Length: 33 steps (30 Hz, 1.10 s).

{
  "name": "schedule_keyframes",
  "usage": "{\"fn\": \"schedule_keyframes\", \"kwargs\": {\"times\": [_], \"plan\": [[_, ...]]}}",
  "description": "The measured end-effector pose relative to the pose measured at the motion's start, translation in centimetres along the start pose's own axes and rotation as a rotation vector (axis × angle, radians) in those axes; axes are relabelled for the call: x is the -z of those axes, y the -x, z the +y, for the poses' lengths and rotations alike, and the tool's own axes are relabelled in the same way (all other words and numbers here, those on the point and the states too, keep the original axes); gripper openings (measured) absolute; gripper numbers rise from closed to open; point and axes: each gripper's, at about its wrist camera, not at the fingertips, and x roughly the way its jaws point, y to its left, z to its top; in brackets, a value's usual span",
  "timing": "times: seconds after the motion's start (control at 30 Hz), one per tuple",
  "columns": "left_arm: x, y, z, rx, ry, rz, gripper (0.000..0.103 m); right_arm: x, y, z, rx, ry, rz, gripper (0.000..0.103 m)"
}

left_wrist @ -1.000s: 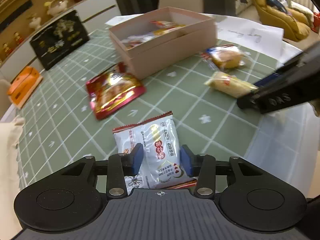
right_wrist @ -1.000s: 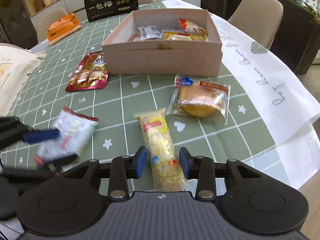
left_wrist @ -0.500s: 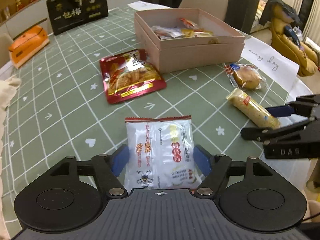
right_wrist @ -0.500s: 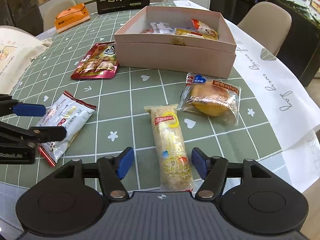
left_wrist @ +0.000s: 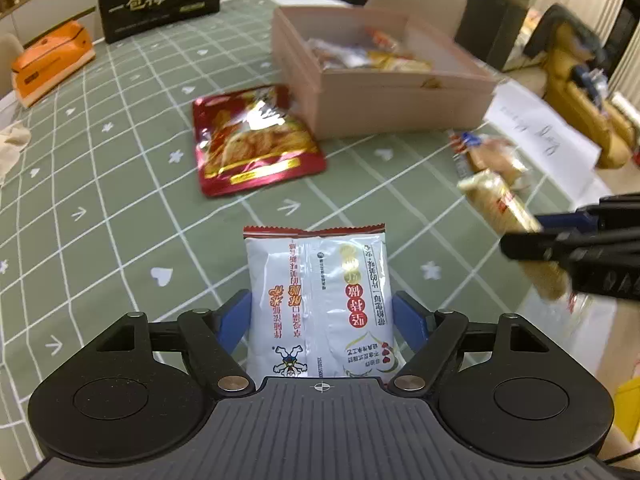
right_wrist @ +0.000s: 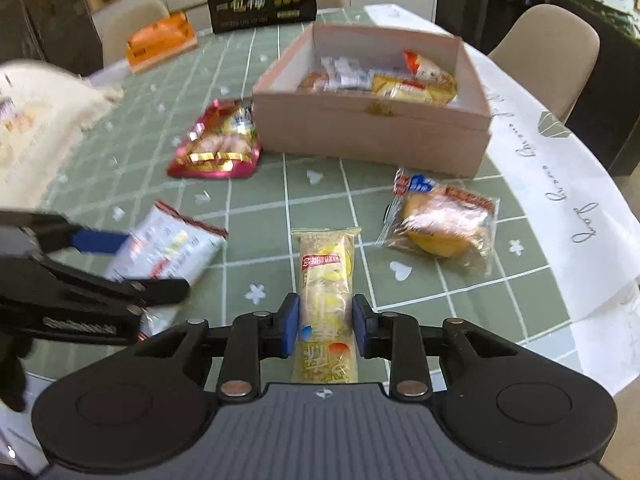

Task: Organize snacks
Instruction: 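Grasp the white cartoon-print bag with the left tool while the right tool grasps the yellow cream roll, then carry both snacks over the pink box and open both tools to drop them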

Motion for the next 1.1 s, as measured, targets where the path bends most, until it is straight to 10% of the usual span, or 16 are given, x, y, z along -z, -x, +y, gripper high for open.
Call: {"fn": "schedule_keyframes", "kwargs": {"times": [0.47, 0.73, 0.9, 1.1], "plan": [[-1.6, 1.1, -1.5, 0.147, 0.055, -0.017, 0.081, -0.4, 5.7, -2.1, 0.016, -0.025, -0.078, 0.028], [-12.6, 7.8, -0.6, 0.241, 0.167, -0.4, 0.081, -0.8, 6.3, -3.4, 0.012, -0.069, -0.08, 0.027], [-20.9, 1.1, -0.8, 0.251, 0.127, -0.305, 0.081, -2.3, 6.6, -4.2, 0.014, -0.078, -0.12, 0.027], [-19.4, -2.5, 1.4, 0.338, 0.228, -0.319, 0.075, -3.2, 7.2, -5.6, 0.049, -0.088, -0.162, 0.027]]}}
